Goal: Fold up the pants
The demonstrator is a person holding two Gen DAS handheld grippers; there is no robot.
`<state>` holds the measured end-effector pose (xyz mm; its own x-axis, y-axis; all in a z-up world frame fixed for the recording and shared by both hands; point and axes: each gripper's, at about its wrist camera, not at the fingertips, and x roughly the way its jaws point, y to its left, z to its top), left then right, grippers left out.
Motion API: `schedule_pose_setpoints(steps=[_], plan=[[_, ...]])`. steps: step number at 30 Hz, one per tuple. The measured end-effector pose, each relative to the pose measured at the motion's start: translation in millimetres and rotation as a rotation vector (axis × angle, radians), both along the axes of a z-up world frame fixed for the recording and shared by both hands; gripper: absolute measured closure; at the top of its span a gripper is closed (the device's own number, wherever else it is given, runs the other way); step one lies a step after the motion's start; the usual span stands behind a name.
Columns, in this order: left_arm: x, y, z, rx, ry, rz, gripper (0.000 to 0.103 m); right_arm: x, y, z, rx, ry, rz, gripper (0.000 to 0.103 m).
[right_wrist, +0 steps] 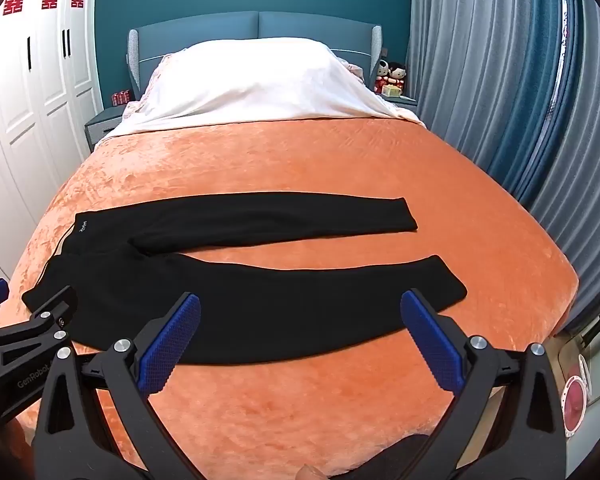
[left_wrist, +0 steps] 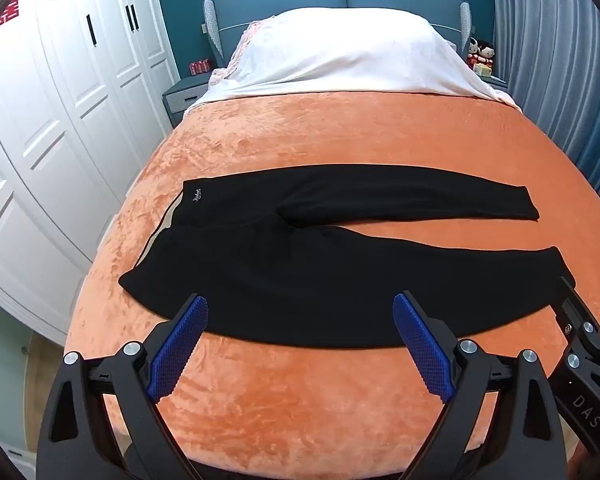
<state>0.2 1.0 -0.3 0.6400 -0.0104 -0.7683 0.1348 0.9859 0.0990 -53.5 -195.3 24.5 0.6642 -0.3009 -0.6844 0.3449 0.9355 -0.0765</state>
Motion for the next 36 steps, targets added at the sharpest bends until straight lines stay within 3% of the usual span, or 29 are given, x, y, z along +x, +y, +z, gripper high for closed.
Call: schedule_pose_setpoints(steps=[36], plan=[[-6.3,-8.1,-4.3,0.011,-0.004,-0.027,0.011,0.9,2.0,1.2,0.026,-0.007,0.001,0.005]])
